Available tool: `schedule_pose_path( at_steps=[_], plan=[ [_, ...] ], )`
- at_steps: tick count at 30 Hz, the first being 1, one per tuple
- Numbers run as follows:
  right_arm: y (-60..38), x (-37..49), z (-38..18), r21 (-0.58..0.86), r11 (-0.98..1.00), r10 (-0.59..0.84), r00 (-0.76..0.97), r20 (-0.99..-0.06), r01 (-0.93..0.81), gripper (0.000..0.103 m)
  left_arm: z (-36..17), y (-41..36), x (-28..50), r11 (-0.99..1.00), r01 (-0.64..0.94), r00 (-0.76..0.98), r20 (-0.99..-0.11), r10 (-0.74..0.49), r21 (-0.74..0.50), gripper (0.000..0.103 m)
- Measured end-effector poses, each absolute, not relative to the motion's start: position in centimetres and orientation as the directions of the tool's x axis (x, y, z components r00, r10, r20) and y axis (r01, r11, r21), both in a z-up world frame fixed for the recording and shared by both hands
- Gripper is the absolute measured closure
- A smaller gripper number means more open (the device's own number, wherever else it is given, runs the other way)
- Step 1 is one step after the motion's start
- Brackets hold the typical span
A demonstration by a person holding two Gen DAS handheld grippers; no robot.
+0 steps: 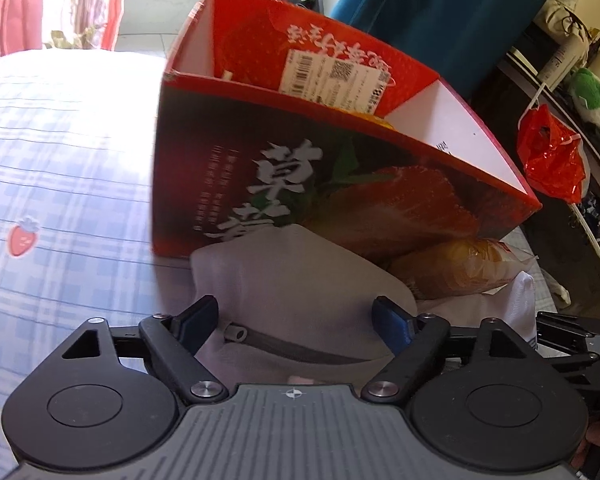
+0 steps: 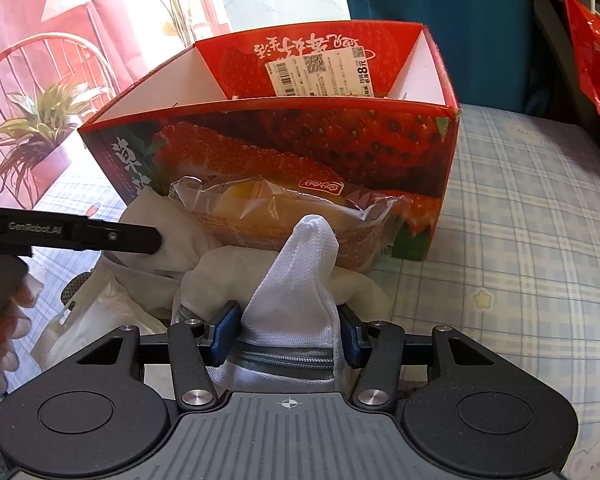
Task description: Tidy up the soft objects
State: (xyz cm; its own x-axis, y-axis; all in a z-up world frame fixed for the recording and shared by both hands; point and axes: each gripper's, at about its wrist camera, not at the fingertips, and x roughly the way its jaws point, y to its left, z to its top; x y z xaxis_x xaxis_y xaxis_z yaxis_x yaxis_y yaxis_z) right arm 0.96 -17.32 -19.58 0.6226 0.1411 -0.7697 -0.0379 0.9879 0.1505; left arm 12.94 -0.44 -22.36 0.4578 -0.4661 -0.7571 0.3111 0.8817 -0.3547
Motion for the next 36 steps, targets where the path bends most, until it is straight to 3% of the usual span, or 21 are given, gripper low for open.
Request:
schedule_pose_path(
  at_steps=[2, 4, 6, 9, 12, 19, 26, 28, 29, 30, 36],
  plan=[
    [-17.4, 1.0, -19.6, 0.152, 0.988, 0.142, 0.623, -0.769, -0.038, 0.055, -22.6, -0.9, 13.1, 0.875, 0.324, 0.449, -0.755, -0.478, -0.361, 0.018],
    [-17.4, 1.0, -19.6, 0.156, 0.987, 0.143, 0.624, -0.768, -0.035, 0.055, -22.6, -1.2, 12.8, 0.87, 0.344, 0.447, -0.754, -0.482, -0.353, 0.025],
    [-17.4, 0.9, -19.6, 0.16, 0.987, 0.145, 0.626, -0.766, -0.032, 0.055, -22.5, -1.3, 12.5, 0.864, 0.367, 0.443, -0.752, -0.488, -0.345, 0.05],
    [-17.8, 0.8, -19.3, 0.193, 0.981, 0.159, 0.631, -0.76, -0.015, 0.054, -22.0, -1.0, 11.9, 0.861, 0.38, 0.45, -0.746, -0.491, -0.337, 0.078],
    [-18.5, 0.3, -18.7, 0.242, 0.97, 0.178, 0.642, -0.745, 0.012, 0.054, -21.3, -0.2, 11.0, 0.865, 0.381, 0.481, -0.728, -0.488, -0.327, 0.088],
    [-19.2, -1.1, -17.5, 0.261, 0.965, 0.184, 0.657, -0.731, 0.02, 0.059, -19.6, 1.1, 9.3, 0.882, 0.337, 0.541, -0.7, -0.467, -0.329, 0.095],
    [-18.0, -0.2, -18.2, 0.213, 0.977, 0.171, 0.635, -0.753, -0.01, 0.074, -19.5, 1.2, 9.4, 0.887, 0.343, 0.534, -0.714, -0.454, -0.307, 0.093],
    [-17.6, 0.2, -18.5, 0.195, 0.981, 0.165, 0.633, -0.756, -0.022, 0.075, -19.8, 1.2, 10.0, 0.891, 0.334, 0.53, -0.72, -0.448, -0.309, 0.076],
    [-17.4, 0.4, -18.6, 0.189, 0.982, 0.163, 0.632, -0.758, -0.027, 0.075, -19.9, 1.2, 10.4, 0.888, 0.332, 0.529, -0.716, -0.455, -0.319, 0.05],
    [-17.4, 0.6, -18.7, 0.186, 0.982, 0.163, 0.63, -0.759, -0.03, 0.075, -20.1, 1.2, 10.6, 0.884, 0.329, 0.53, -0.71, -0.465, -0.333, 0.03],
    [-17.4, 1.1, -19.4, 0.187, 0.982, 0.164, 0.627, -0.762, -0.029, 0.075, -21.8, 0.1, 12.3, 0.857, 0.345, 0.467, -0.722, -0.51, -0.382, 0.026]
  ],
)
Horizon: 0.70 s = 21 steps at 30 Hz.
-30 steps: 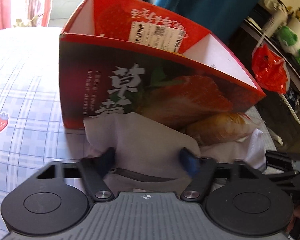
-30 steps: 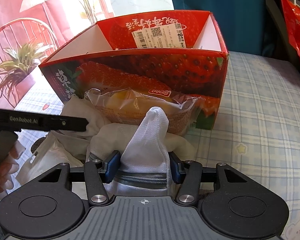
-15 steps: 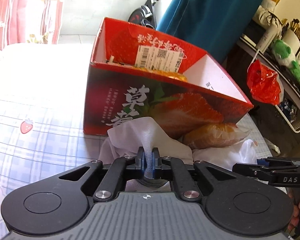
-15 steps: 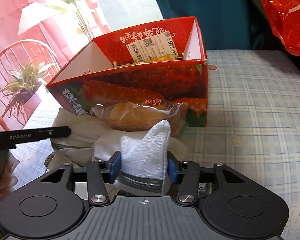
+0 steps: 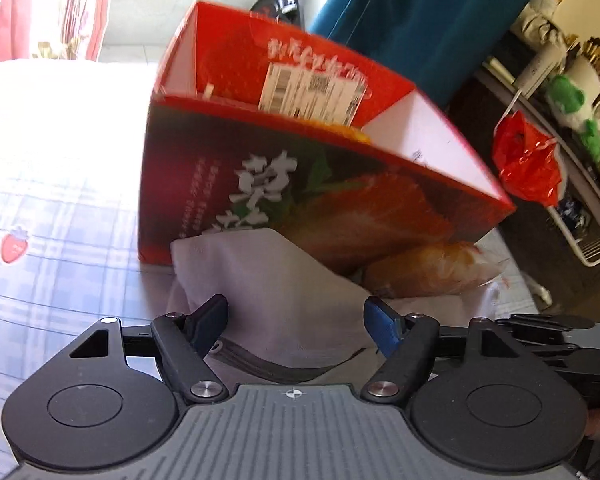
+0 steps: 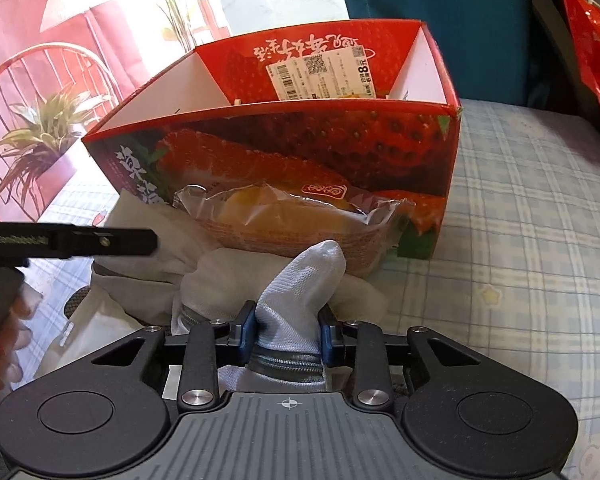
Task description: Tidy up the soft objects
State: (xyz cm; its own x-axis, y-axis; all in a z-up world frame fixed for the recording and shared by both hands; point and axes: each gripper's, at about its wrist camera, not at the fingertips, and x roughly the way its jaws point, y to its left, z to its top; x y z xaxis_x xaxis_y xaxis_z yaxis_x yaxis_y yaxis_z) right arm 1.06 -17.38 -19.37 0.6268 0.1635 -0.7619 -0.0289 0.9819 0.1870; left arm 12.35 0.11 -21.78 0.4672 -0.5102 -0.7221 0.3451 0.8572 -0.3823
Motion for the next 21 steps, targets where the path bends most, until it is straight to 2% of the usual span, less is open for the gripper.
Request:
schedule_pose_path(
  at_steps=[5, 7, 9, 12, 16, 21],
  plan=[
    [-17.4, 0.9, -19.8, 0.193, 0.981, 0.163, 0.631, -0.758, -0.022, 0.074, -23.2, -0.8, 13.3, 0.853, 0.343, 0.451, -0.728, -0.517, -0.393, 0.027],
    [-17.4, 0.9, -19.8, 0.198, 0.98, 0.165, 0.632, -0.757, -0.019, 0.074, -23.3, -0.9, 13.4, 0.85, 0.339, 0.449, -0.725, -0.523, -0.403, 0.033],
    [-17.5, 1.1, -19.9, 0.202, 0.979, 0.167, 0.632, -0.757, -0.017, 0.074, -23.3, -0.8, 13.3, 0.848, 0.342, 0.447, -0.723, -0.527, -0.406, 0.045],
    [-17.6, 1.0, -19.9, 0.217, 0.976, 0.174, 0.635, -0.753, -0.011, 0.074, -23.0, -0.8, 12.9, 0.845, 0.356, 0.453, -0.717, -0.53, -0.399, 0.073],
    [-17.5, 0.6, -19.3, 0.229, 0.973, 0.18, 0.647, -0.741, -0.008, 0.077, -22.3, -0.5, 12.2, 0.848, 0.353, 0.476, -0.705, -0.526, -0.395, 0.081],
    [-17.6, -0.1, -18.2, 0.248, 0.969, 0.194, 0.662, -0.724, -0.012, 0.079, -20.9, -0.4, 11.2, 0.853, 0.364, 0.507, -0.689, -0.518, -0.374, 0.082]
  ],
)
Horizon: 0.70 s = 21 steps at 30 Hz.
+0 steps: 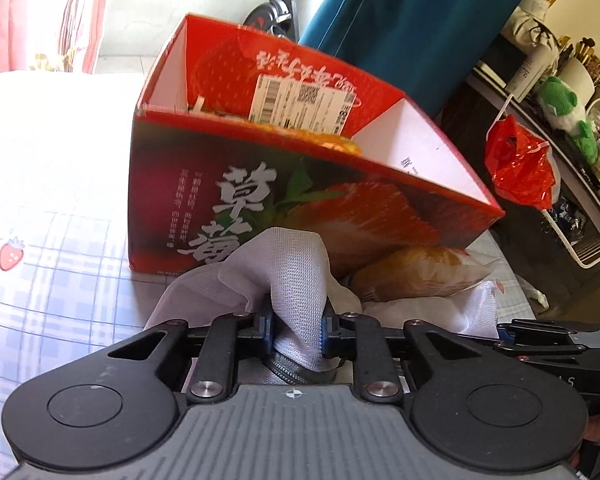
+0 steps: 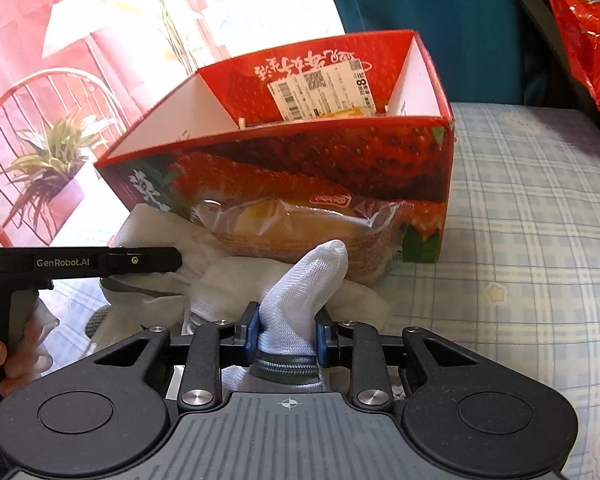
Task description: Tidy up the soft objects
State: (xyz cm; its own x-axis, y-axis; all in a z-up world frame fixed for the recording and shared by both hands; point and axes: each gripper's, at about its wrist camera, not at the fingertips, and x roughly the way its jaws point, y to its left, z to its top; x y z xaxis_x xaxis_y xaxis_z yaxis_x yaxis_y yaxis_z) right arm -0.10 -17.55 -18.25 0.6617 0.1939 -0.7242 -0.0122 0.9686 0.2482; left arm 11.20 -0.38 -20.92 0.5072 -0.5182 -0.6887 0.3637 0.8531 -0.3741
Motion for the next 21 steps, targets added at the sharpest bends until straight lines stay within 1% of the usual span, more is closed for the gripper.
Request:
schedule_pose_path(
  at_steps=[8, 21],
  plan=[
    [-17.0, -1.4, -16.2, 0.279, 0.96, 0.219, 0.687, -0.693, -0.025, 0.079, -18.2, 0.5, 9.3, 0.851, 0.391, 0.542, -0.66, -0.52, -0.35, 0.082],
    [-15.6, -3.4, -11.5, 0.299, 0.948, 0.277, 0.748, -0.604, -0.109, 0.079, -13.3, 3.0, 5.6, 0.85, 0.409, 0.632, -0.569, -0.527, -0.332, 0.082]
  ],
)
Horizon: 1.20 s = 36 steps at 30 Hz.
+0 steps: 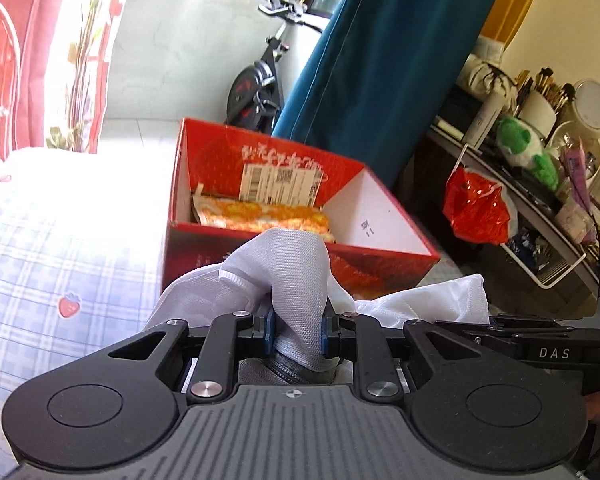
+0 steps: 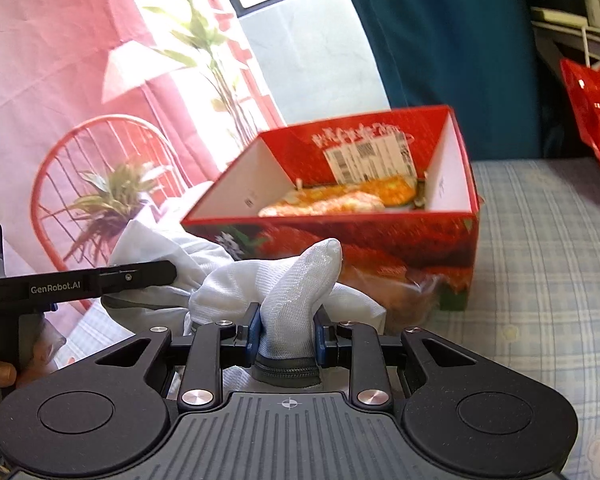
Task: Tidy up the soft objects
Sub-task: 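Carry the white mesh cloth with both grippers over the red box and lower it inside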
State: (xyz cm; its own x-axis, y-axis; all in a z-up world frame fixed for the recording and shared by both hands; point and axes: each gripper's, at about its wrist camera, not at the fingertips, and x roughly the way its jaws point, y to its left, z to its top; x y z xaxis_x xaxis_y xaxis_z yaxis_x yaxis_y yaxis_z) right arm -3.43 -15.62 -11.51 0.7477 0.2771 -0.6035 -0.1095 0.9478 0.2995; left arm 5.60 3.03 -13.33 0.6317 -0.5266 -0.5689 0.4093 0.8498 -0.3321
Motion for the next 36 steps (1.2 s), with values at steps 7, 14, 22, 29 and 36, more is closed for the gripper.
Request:
schedule_pose_path(
  at_steps=[7, 14, 22, 29, 36],
  plan=[
    [-14.8, -3.7, -10.3, 0.277, 0.951, 0.28, 0.761, -0.585, -0.138, 0.079, -12.7, 3.9, 4.8, 0.849, 0.404, 0.645, -0.552, -0.528, -0.341, 0.081],
    [-15.2, -2.9, -8.9, 0.25, 0.956, 0.276, 0.773, -0.571, -0.156, 0.08, -11.6, 3.6, 5.4, 0.845, 0.412, 0.663, -0.525, -0.534, -0.34, 0.081],
    [-15.8, -0.2, -5.6, 0.174, 0.969, 0.24, 0.815, -0.528, -0.173, 0.08, -9.1, 2.0, 7.7, 0.847, 0.429, 0.706, -0.468, -0.531, -0.314, 0.081],
    [-16.7, 4.4, -4.3, 0.128, 0.975, 0.221, 0.825, -0.52, -0.18, 0.08, -8.1, 0.5, 11.8, 0.858, 0.414, 0.718, -0.471, -0.513, -0.303, 0.081],
    [-17.6, 10.6, -5.5, 0.093, 0.98, 0.196, 0.814, -0.547, -0.174, 0.08, -8.9, -1.2, 17.1, 0.878, 0.384, 0.709, -0.519, -0.478, -0.284, 0.081]
  ],
)
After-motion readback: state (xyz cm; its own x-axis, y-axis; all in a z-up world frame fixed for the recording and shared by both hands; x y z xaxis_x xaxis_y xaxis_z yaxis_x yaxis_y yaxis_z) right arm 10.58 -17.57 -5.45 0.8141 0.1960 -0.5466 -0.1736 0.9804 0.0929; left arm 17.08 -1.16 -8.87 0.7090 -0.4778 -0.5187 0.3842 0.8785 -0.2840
